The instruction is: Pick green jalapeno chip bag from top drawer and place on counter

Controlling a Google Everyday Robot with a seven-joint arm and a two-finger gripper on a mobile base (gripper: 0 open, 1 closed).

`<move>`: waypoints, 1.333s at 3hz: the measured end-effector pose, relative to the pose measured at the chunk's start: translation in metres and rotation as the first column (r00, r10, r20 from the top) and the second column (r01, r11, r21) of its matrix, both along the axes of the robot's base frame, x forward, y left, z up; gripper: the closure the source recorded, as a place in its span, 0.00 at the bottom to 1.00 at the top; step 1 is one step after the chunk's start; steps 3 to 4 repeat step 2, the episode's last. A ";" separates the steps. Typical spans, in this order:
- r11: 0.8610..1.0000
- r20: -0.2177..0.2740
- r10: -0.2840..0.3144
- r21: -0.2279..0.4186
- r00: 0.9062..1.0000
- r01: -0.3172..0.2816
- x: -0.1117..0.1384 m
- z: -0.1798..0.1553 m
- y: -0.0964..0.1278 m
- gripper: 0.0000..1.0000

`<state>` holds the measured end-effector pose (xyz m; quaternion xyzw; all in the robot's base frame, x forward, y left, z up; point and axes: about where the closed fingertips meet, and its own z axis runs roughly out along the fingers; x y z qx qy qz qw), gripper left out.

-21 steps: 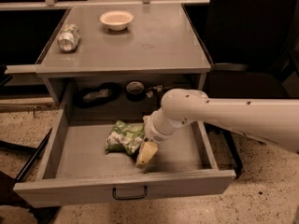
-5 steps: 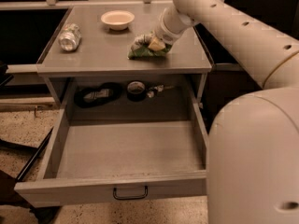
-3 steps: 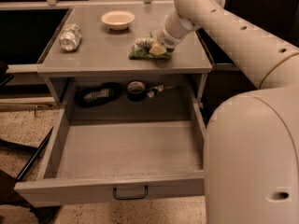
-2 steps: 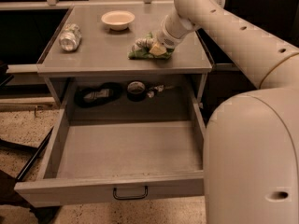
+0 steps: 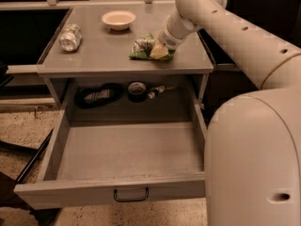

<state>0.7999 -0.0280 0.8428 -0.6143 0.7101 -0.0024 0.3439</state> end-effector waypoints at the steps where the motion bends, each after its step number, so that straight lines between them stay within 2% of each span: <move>1: 1.000 0.000 0.000 0.000 1.000 0.000 0.000 0.000 0.000 0.00; 4: 1.000 0.000 0.000 0.000 1.000 0.000 0.000 0.000 0.000 0.00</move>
Offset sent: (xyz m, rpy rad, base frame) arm 0.0000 0.0000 0.0000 0.0000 0.0000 0.0000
